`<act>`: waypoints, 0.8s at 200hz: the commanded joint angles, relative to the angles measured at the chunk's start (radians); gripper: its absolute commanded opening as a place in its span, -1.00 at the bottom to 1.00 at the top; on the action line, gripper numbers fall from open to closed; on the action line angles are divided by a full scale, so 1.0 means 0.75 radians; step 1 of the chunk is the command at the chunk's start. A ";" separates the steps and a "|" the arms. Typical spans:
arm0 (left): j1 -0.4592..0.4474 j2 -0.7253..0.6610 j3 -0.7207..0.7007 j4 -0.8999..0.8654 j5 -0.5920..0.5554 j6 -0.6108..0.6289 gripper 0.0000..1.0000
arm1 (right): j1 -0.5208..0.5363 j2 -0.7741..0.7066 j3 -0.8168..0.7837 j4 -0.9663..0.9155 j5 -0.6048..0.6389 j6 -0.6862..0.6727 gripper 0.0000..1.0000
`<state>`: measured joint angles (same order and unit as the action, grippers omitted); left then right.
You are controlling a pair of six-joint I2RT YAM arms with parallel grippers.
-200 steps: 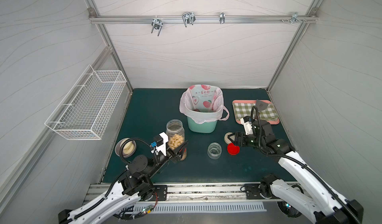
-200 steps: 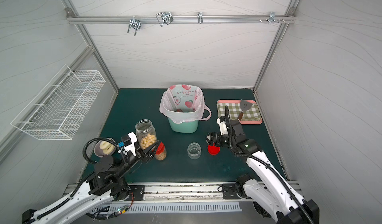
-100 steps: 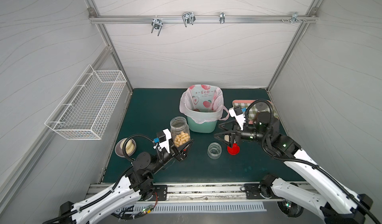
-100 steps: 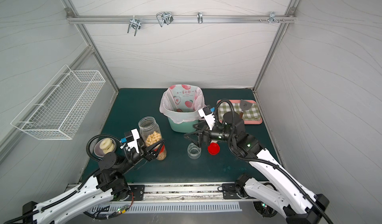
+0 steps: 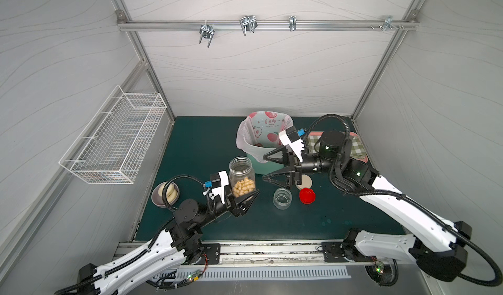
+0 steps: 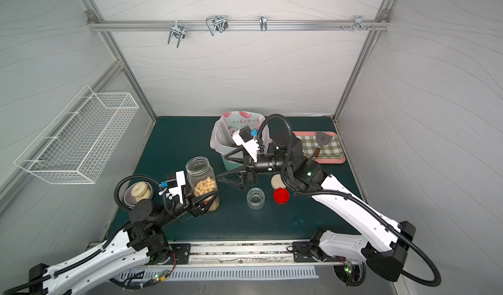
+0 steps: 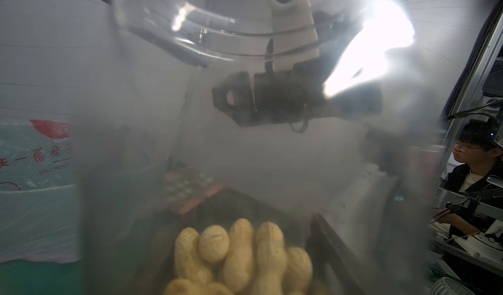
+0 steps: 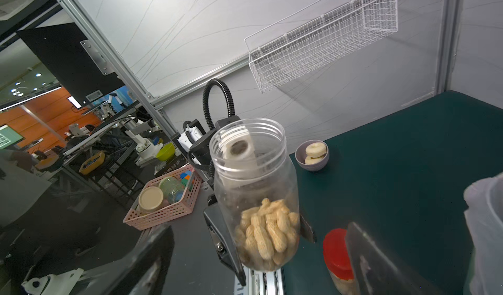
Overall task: Empty moldy peanuts from jars
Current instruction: Pour the moldy peanuts from the jar into the trash bin.
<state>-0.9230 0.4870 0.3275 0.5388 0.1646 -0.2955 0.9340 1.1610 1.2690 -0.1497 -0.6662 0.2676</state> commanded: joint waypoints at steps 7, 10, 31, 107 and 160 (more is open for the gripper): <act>0.007 0.010 0.081 0.099 0.096 -0.038 -0.47 | 0.089 0.068 0.079 0.015 -0.016 -0.080 0.98; 0.007 0.012 0.082 0.100 0.102 -0.040 -0.47 | 0.096 0.074 0.084 0.014 -0.015 -0.082 0.98; 0.007 0.038 0.093 0.116 0.136 -0.053 -0.47 | 0.130 0.121 0.113 0.025 -0.025 -0.086 0.98; 0.006 0.044 0.100 0.130 0.179 -0.069 -0.47 | 0.228 0.248 0.202 0.021 -0.017 -0.089 0.82; 0.008 0.018 0.080 0.141 0.157 -0.058 -0.47 | 0.249 0.263 0.155 0.131 0.029 -0.026 0.64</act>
<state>-0.9230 0.5156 0.3504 0.5690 0.2905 -0.3359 1.1069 1.3582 1.3991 -0.1295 -0.6453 0.2207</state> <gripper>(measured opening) 0.704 0.833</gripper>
